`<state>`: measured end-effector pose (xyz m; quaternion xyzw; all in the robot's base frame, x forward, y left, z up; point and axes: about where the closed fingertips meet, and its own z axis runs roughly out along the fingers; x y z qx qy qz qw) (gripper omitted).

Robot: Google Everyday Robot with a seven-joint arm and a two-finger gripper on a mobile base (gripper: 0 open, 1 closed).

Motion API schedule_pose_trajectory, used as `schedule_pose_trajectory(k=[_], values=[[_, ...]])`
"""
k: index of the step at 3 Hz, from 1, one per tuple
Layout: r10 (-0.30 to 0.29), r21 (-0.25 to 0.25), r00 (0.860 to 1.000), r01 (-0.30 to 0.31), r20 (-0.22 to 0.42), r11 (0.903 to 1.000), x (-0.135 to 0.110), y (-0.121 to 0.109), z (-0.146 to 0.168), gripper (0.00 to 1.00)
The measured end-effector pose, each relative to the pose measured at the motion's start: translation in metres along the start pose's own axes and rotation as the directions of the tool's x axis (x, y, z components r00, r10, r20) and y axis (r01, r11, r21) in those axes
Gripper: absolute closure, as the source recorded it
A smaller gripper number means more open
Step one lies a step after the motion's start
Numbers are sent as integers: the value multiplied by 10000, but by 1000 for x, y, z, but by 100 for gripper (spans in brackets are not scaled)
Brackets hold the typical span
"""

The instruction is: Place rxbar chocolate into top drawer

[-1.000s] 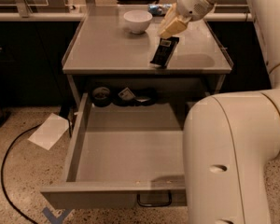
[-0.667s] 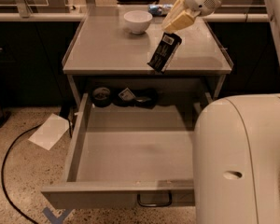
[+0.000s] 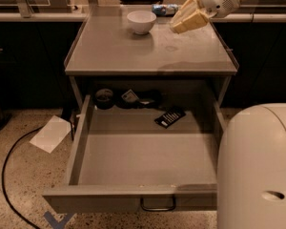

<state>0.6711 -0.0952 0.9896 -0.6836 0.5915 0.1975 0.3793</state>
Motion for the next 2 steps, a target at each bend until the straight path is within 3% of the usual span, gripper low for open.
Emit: schedule_pose_trajectory(k=[2], values=[[24,-3,10000,-24,55,10000,0,-2,5,60]])
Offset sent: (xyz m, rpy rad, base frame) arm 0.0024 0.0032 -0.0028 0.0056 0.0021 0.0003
